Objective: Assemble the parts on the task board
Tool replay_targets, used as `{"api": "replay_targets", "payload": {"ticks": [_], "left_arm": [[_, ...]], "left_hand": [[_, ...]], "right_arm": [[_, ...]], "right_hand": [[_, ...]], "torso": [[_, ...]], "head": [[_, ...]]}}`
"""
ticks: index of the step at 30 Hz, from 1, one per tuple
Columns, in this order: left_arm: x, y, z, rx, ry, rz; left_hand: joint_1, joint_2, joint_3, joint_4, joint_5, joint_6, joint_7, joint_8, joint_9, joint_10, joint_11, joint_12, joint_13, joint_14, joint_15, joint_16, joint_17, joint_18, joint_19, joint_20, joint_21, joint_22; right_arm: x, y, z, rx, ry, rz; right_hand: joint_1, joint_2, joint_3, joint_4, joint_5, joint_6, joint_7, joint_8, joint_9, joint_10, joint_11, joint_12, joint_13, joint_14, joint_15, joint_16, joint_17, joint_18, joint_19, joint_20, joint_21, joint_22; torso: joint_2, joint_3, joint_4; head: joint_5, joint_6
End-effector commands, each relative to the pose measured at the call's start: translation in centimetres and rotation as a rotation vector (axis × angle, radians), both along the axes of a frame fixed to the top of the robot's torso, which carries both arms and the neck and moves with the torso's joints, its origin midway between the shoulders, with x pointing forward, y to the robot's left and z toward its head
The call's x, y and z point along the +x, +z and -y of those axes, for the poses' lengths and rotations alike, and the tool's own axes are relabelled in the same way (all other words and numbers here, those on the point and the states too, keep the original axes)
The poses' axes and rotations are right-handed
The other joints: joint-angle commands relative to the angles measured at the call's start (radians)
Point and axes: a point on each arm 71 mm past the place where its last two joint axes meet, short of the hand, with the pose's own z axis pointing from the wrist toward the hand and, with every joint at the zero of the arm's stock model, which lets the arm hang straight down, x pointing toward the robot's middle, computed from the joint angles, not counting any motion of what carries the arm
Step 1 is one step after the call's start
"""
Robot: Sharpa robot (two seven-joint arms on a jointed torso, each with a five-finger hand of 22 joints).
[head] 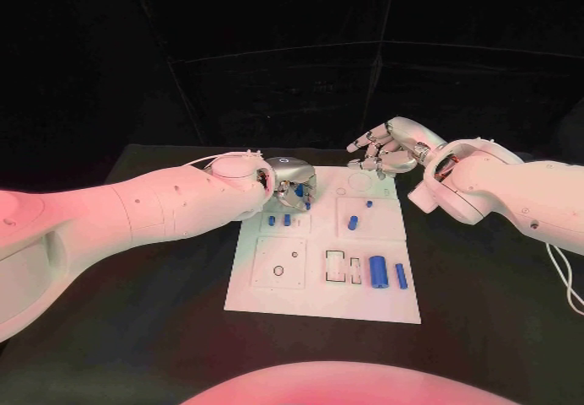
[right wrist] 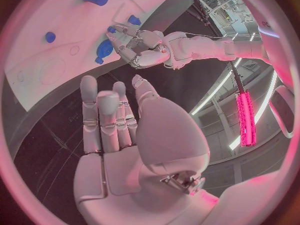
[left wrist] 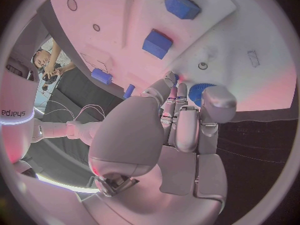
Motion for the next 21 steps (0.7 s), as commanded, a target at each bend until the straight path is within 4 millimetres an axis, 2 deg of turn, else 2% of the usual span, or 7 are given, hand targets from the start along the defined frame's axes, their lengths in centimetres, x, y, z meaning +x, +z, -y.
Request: {"api": "replay_targets", "payload": {"ticks": [1, 16, 21], "left_arm": [[0.08, -0.05, 0.03, 0.017, -0.003, -0.008], [0.08, -0.27, 0.37, 0.034, -0.014, -0.030], [0.10, -0.31, 0.38, 0.036, -0.014, -0.031]], "left_hand": [[-0.011, 0.001, 0.010, -0.001, -0.001, 0.008, 0.000, -0.007, -0.002, 0.008, -0.001, -0.006, -0.001, 0.025, -0.005, -0.002, -0.003, -0.015, 0.009, 0.000, 0.005, 0.003], [-0.026, 0.000, 0.053, -0.013, -0.001, 0.043, -0.006, -0.014, -0.002, 0.054, -0.009, -0.032, 0.001, 0.025, -0.012, -0.002, -0.020, -0.023, 0.016, -0.006, 0.049, 0.044], [-0.031, 0.000, 0.061, -0.015, -0.002, 0.050, -0.007, -0.015, -0.002, 0.063, -0.010, -0.038, 0.001, 0.024, -0.012, -0.002, -0.023, -0.024, 0.016, -0.007, 0.051, 0.047]], "right_arm": [[0.03, 0.24, -0.11, 0.006, 0.001, 0.018], [-0.01, 0.28, -0.17, 0.008, 0.002, 0.021], [0.01, 0.30, -0.16, 0.010, 0.001, 0.024]], "right_hand": [[0.013, 0.000, -0.002, 0.006, 0.005, -0.008, 0.001, 0.006, 0.000, -0.010, 0.000, -0.005, -0.007, -0.009, 0.000, -0.019, -0.015, 0.014, -0.008, 0.001, -0.015, -0.017], [0.014, -0.002, -0.001, 0.008, 0.005, -0.008, 0.001, 0.006, -0.001, -0.010, 0.000, -0.011, -0.015, -0.008, 0.000, -0.036, -0.025, 0.016, -0.011, 0.001, -0.029, -0.030], [0.018, -0.005, 0.004, 0.016, 0.005, -0.011, 0.002, 0.006, -0.001, -0.019, 0.002, -0.045, -0.054, -0.028, 0.002, -0.140, -0.110, 0.021, -0.028, 0.002, -0.078, -0.076]], "torso": [[0.000, -0.0003, 0.0002], [0.000, 0.0004, 0.0009], [-0.001, 0.0006, 0.0012]], "head": [[0.000, -0.001], [-0.001, -0.004], [-0.002, -0.004]]}}
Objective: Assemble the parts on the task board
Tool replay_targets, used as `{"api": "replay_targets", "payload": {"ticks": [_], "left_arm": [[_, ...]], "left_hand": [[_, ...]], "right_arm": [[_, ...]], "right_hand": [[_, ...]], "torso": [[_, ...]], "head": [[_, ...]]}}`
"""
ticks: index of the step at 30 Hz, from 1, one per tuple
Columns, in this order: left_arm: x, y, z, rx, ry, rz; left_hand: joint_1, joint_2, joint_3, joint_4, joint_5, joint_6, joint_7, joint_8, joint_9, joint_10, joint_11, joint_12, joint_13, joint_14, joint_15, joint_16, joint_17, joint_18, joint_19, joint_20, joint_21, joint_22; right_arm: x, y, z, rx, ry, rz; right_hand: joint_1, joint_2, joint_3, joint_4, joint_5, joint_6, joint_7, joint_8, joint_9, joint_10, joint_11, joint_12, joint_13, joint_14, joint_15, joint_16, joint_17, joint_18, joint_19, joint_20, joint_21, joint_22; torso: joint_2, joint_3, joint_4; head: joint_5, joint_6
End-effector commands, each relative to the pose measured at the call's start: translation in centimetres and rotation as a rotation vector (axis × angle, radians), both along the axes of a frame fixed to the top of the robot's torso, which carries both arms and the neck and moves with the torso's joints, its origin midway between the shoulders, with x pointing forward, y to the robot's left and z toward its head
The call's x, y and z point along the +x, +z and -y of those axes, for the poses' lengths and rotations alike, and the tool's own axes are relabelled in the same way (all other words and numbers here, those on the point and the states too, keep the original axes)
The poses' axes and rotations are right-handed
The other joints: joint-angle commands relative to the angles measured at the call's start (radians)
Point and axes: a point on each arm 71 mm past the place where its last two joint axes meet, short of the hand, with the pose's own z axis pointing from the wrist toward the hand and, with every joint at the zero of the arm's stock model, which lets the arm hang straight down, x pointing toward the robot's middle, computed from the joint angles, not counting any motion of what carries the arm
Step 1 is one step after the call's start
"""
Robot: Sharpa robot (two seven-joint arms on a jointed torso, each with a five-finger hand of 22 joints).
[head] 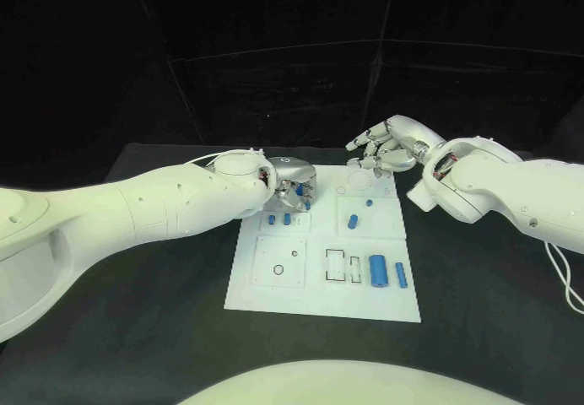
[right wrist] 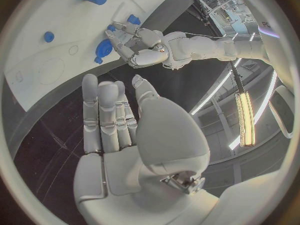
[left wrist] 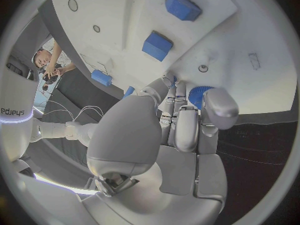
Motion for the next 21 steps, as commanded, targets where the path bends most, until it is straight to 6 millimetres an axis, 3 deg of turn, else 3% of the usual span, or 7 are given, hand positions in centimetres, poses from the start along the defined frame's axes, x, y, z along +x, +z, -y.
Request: {"api": "replay_targets", "payload": {"ticks": [1, 7, 21], "left_arm": [[-0.1, -0.1, 0.0, 0.014, -0.009, -0.011], [0.0, 0.0, 0.0, -0.007, -0.009, 0.018], [-0.1, 1.7, -0.8, -0.144, 0.020, 0.053]], "left_hand": [[-0.013, 0.001, 0.011, -0.001, -0.001, 0.012, 0.001, -0.005, 0.000, 0.011, 0.001, -0.006, 0.001, 0.023, -0.007, -0.002, -0.001, -0.008, 0.013, -0.004, 0.006, 0.003], [-0.015, 0.008, 0.038, -0.010, -0.001, 0.033, -0.001, -0.005, 0.002, 0.038, -0.004, -0.018, 0.003, 0.023, -0.011, 0.000, -0.005, -0.009, 0.012, -0.007, 0.010, 0.009], [-0.018, 0.007, 0.067, -0.023, -0.001, 0.046, 0.003, -0.011, 0.002, 0.057, -0.004, -0.037, 0.004, 0.023, -0.011, 0.002, -0.009, -0.009, 0.012, -0.009, 0.010, 0.011]], "right_arm": [[0.0, 0.3, -0.1, 0.007, 0.000, 0.020], [0.1, 0.3, 0.0, 0.012, -0.002, 0.021], [0.2, 0.3, 0.3, 0.016, -0.013, 0.022]], "right_hand": [[0.013, -0.004, 0.001, 0.009, 0.005, -0.007, -0.001, 0.006, -0.001, -0.004, 0.000, -0.015, -0.020, -0.007, 0.001, -0.046, -0.034, 0.005, -0.004, 0.001, -0.018, -0.012], [0.016, -0.007, 0.004, 0.015, 0.005, -0.008, -0.001, 0.006, 0.000, -0.004, 0.001, -0.033, -0.045, -0.014, 0.002, -0.110, -0.078, 0.005, -0.001, 0.002, -0.039, -0.025], [0.016, -0.008, 0.005, 0.018, 0.006, -0.008, -0.001, 0.006, 0.000, -0.002, 0.001, -0.037, -0.054, -0.012, 0.002, -0.125, -0.085, 0.005, 0.001, 0.002, -0.046, -0.029]], "torso": [[-0.001, -0.0002, 0.0003], [0.000, -0.0004, 0.0006], [-0.001, -0.0005, 0.0029]], "head": [[0.000, 0.000], [-0.001, 0.000], [0.000, 0.003]]}}
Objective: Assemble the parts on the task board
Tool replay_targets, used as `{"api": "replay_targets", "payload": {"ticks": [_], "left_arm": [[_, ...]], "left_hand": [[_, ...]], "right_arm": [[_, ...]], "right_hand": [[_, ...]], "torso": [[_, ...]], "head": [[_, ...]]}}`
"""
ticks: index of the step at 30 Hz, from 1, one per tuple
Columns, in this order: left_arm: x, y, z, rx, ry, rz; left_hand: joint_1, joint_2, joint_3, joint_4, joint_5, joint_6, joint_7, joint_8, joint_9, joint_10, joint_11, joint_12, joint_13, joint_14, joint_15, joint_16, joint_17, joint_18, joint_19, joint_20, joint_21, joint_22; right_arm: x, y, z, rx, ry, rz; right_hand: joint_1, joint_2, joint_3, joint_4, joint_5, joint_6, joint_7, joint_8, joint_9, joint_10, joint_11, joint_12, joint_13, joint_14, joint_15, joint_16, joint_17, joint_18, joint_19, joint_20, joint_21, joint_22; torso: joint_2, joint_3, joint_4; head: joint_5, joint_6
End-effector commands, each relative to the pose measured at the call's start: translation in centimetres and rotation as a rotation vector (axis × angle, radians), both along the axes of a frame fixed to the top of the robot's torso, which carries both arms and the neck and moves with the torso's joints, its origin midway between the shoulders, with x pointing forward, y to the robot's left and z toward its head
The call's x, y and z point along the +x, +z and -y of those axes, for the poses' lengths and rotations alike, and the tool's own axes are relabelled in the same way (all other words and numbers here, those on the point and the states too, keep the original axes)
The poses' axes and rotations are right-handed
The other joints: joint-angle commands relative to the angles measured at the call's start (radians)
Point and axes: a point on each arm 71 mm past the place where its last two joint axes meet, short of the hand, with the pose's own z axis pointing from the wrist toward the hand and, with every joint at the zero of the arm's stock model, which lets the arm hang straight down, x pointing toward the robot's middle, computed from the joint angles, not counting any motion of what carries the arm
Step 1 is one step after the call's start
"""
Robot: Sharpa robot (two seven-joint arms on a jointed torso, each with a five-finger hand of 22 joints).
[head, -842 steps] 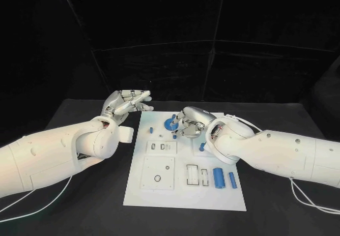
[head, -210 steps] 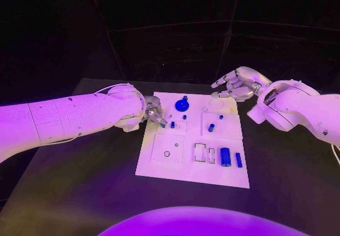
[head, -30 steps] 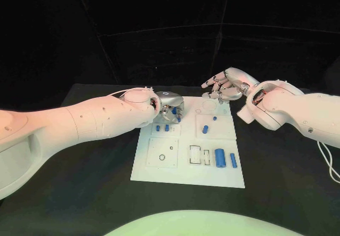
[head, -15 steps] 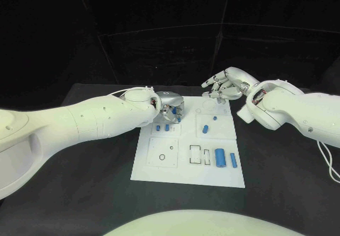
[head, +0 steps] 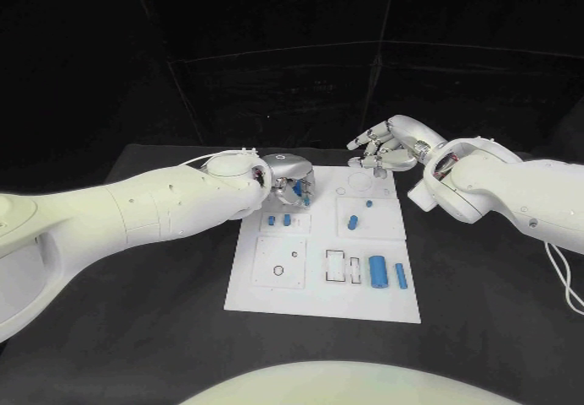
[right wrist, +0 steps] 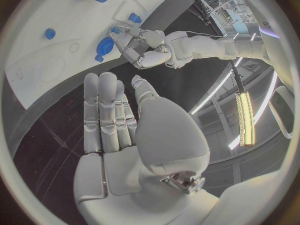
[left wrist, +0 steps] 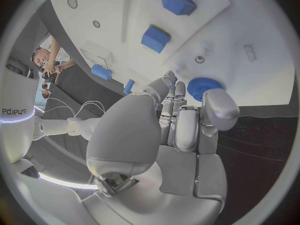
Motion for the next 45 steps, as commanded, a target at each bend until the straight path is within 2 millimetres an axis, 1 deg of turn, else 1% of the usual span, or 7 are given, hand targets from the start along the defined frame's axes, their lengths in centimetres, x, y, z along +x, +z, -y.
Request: {"api": "replay_targets", "payload": {"ticks": [1, 5, 7, 16, 24, 35, 45], "left_arm": [[0.0, 1.0, -0.1, -0.081, 0.006, 0.015], [-0.2, 1.4, -0.7, -0.103, 0.018, -0.002], [-0.3, 1.5, -1.1, -0.104, 0.023, -0.012], [-0.3, 1.3, -4.0, -0.079, 0.073, -0.047], [-0.2, 0.8, -6.2, -0.062, 0.114, -0.067], [-0.3, 0.4, -6.8, -0.049, 0.128, -0.086], [-0.3, 0.0, -6.6, -0.043, 0.128, -0.096]], "left_hand": [[-0.008, -0.001, 0.006, 0.000, 0.000, 0.008, 0.000, -0.003, 0.001, 0.007, 0.000, -0.005, 0.001, 0.025, -0.009, 0.002, -0.001, -0.009, 0.008, -0.005, 0.005, 0.001], [-0.011, -0.004, 0.008, -0.001, 0.000, 0.010, 0.000, -0.004, 0.001, 0.010, 0.000, -0.007, 0.002, 0.025, -0.009, 0.003, -0.002, -0.009, 0.008, -0.005, 0.005, 0.001], [-0.012, -0.005, 0.009, -0.001, 0.000, 0.011, 0.000, -0.004, 0.001, 0.011, 0.000, -0.008, 0.002, 0.025, -0.009, 0.003, -0.002, -0.009, 0.008, -0.005, 0.005, 0.002], [-0.018, -0.008, 0.012, -0.002, 0.000, 0.014, -0.001, -0.005, 0.001, 0.016, 0.000, -0.012, 0.002, 0.025, -0.009, 0.002, -0.005, -0.010, 0.009, -0.005, 0.008, 0.005], [-0.021, -0.009, 0.014, -0.003, 0.000, 0.016, -0.001, -0.006, 0.001, 0.019, -0.001, -0.015, 0.003, 0.024, -0.009, 0.002, -0.006, -0.010, 0.009, -0.005, 0.010, 0.007], [-0.024, -0.011, 0.016, -0.004, -0.001, 0.019, -0.003, -0.007, 0.002, 0.023, -0.002, -0.018, 0.003, 0.024, -0.010, 0.003, -0.007, -0.010, 0.008, -0.005, 0.010, 0.007], [-0.024, -0.011, 0.016, -0.004, -0.001, 0.019, -0.003, -0.007, 0.002, 0.023, -0.002, -0.018, 0.003, 0.024, -0.010, 0.003, -0.007, -0.010, 0.008, -0.005, 0.010, 0.007]], "right_arm": [[0.1, 0.2, 0.1, 0.012, -0.003, 0.015], [0.1, 0.2, 0.2, 0.011, -0.006, 0.014], [0.2, 0.2, 0.2, 0.011, -0.006, 0.013], [0.2, 0.2, 0.3, 0.009, -0.010, 0.010], [0.3, 0.1, 0.6, 0.007, -0.017, 0.011], [0.4, 0.1, 0.7, 0.007, -0.019, 0.011], [0.4, 0.1, 0.6, 0.007, -0.018, 0.010]], "right_hand": [[0.008, -0.005, -0.001, 0.007, 0.006, -0.008, -0.001, 0.006, 0.000, -0.001, 0.001, -0.003, -0.001, -0.003, 0.001, -0.003, -0.001, 0.005, 0.001, 0.002, -0.003, -0.001], [0.008, -0.005, -0.001, 0.007, 0.006, -0.008, -0.001, 0.006, 0.000, -0.001, 0.001, -0.003, -0.001, -0.003, 0.001, -0.003, -0.001, 0.005, 0.001, 0.002, -0.003, -0.001], [0.008, -0.005, -0.001, 0.007, 0.006, -0.008, -0.001, 0.006, 0.000, -0.001, 0.001, -0.003, -0.001, -0.003, 0.001, -0.003, -0.001, 0.005, 0.001, 0.002, -0.003, -0.001], [0.008, -0.006, -0.001, 0.009, 0.005, -0.008, -0.001, 0.006, 0.000, 0.000, 0.001, -0.006, -0.006, -0.003, 0.001, -0.014, -0.007, 0.005, 0.003, 0.002, -0.007, -0.003], [0.010, -0.007, 0.002, 0.014, 0.006, -0.009, 0.000, 0.007, 0.000, -0.002, 0.001, -0.016, -0.022, -0.004, 0.001, -0.046, -0.024, 0.005, 0.006, 0.002, -0.018, -0.010], [0.011, -0.009, 0.002, 0.016, 0.006, -0.009, 0.000, 0.007, 0.000, -0.002, 0.002, -0.021, -0.030, -0.003, 0.002, -0.054, -0.025, 0.005, 0.008, 0.002, -0.023, -0.013], [0.011, -0.009, 0.002, 0.016, 0.006, -0.009, 0.000, 0.007, 0.000, -0.002, 0.002, -0.021, -0.030, -0.003, 0.002, -0.054, -0.025, 0.005, 0.008, 0.002, -0.023, -0.013]], "torso": [[-0.001, 0.0004, 0.0017], [-0.001, 0.0007, 0.0027], [-0.001, 0.0007, 0.0012], [-0.001, 0.0001, 0.0025], [0.001, -0.0007, -0.0009], [0.001, 0.0001, -0.0024], [0.001, 0.0001, -0.0023]], "head": [[0.003, 0.001], [0.005, 0.002], [0.010, 0.002], [0.013, 0.004], [0.016, 0.003], [0.017, 0.000], [0.018, -0.002]]}}
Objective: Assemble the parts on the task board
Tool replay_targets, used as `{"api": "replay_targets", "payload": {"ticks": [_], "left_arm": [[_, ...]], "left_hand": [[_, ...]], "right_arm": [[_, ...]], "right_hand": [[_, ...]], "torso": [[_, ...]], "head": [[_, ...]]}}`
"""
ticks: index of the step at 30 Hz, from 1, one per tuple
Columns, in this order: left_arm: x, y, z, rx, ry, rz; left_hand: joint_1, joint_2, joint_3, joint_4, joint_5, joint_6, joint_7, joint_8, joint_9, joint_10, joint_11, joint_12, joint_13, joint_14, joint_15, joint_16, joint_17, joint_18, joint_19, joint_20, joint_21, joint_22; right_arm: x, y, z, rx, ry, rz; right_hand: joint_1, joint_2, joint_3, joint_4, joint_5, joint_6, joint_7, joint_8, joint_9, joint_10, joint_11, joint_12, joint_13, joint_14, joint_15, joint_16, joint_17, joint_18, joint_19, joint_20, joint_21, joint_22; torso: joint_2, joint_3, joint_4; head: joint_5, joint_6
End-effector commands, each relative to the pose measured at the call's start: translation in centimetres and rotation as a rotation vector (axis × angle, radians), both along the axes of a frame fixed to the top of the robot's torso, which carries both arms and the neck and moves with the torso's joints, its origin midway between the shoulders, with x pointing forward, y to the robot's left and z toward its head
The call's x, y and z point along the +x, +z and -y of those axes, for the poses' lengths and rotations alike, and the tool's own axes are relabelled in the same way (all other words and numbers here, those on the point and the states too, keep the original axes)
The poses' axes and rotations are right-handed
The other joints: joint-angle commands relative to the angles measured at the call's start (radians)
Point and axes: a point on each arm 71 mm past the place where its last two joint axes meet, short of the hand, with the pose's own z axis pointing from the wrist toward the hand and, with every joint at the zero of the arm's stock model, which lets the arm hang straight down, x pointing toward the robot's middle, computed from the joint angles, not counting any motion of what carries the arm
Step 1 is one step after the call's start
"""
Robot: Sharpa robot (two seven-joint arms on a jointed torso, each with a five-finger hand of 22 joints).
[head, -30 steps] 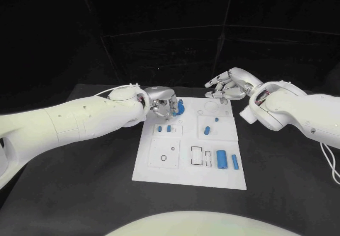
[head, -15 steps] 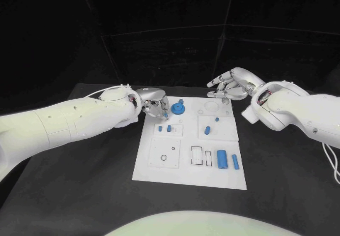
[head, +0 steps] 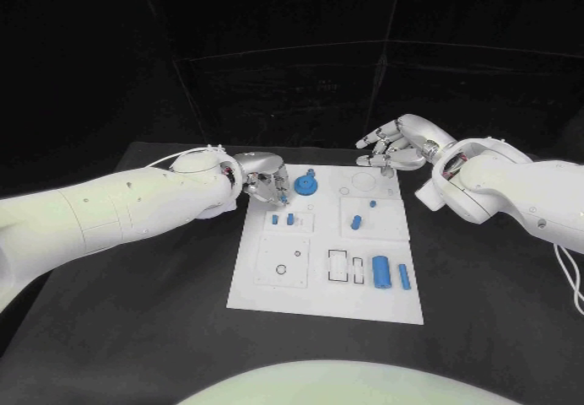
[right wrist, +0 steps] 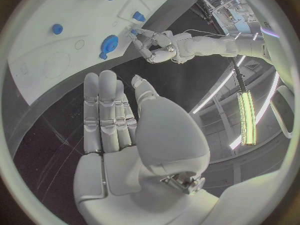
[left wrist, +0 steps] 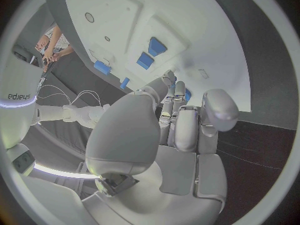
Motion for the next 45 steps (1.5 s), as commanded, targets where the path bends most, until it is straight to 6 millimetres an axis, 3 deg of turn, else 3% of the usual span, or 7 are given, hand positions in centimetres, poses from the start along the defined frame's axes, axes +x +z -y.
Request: {"api": "replay_targets", "payload": {"ticks": [1, 17, 39, 45], "left_arm": [[-0.01, -0.09, 0.17, 0.002, 0.000, -0.016], [-0.03, -0.24, 0.75, -0.001, -0.010, -0.017], [0.21, -0.65, 0.89, 0.031, 0.002, -0.055], [0.20, -0.80, 0.98, 0.042, 0.000, -0.072]], "left_hand": [[-0.014, 0.000, 0.006, 0.002, -0.001, 0.009, 0.000, 0.000, 0.001, 0.008, 0.000, -0.008, 0.001, 0.020, -0.006, 0.002, -0.002, -0.010, 0.008, -0.006, 0.006, 0.002], [-0.015, 0.000, 0.007, 0.002, 0.000, 0.009, 0.000, 0.000, 0.001, 0.008, 0.000, -0.009, 0.002, 0.020, -0.006, 0.002, -0.003, -0.010, 0.008, -0.006, 0.005, 0.001], [-0.018, -0.002, 0.008, 0.002, -0.001, 0.009, 0.001, -0.002, 0.001, 0.009, 0.000, -0.011, 0.002, 0.020, -0.006, 0.001, -0.005, -0.010, 0.008, -0.006, 0.005, 0.002], [-0.029, -0.012, 0.011, 0.000, -0.001, -0.006, 0.007, -0.017, -0.004, -0.001, 0.006, -0.030, -0.001, 0.018, -0.002, 0.002, -0.008, -0.011, 0.006, -0.004, 0.006, 0.004]], "right_arm": [[0.02, 0.20, -0.08, 0.008, 0.002, 0.010], [0.01, 0.20, -0.20, 0.008, 0.004, 0.010], [-0.03, 0.19, -0.31, 0.008, 0.007, 0.008], [-0.04, 0.19, -0.33, 0.008, 0.007, 0.007]], "right_hand": [[0.006, -0.003, 0.000, 0.008, 0.006, -0.009, 0.000, 0.003, 0.000, -0.003, 0.002, -0.003, -0.001, -0.003, 0.002, -0.003, -0.001, 0.005, 0.007, 0.002, -0.006, -0.001], [0.007, -0.004, 0.001, 0.008, 0.006, -0.009, 0.000, 0.003, 0.000, -0.002, 0.002, -0.004, -0.004, -0.002, 0.002, -0.006, -0.001, 0.005, 0.008, 0.002, -0.008, -0.002], [0.007, -0.004, 0.001, 0.009, 0.006, -0.009, 0.000, 0.003, 0.000, -0.002, 0.002, -0.006, -0.006, -0.002, 0.002, -0.009, -0.001, 0.005, 0.008, 0.002, -0.010, -0.003], [0.007, -0.004, 0.001, 0.009, 0.006, -0.009, 0.000, 0.003, 0.000, -0.002, 0.002, -0.006, -0.006, -0.002, 0.002, -0.009, -0.001, 0.005, 0.008, 0.002, -0.010, -0.003]], "torso": [[0.000, 0.0000, -0.0004], [0.000, 0.0002, 0.0003], [-0.001, 0.0002, 0.0000], [-0.001, 0.0002, 0.0007]], "head": [[0.000, 0.000], [-0.007, -0.002], [-0.007, -0.006], [-0.008, -0.007]]}}
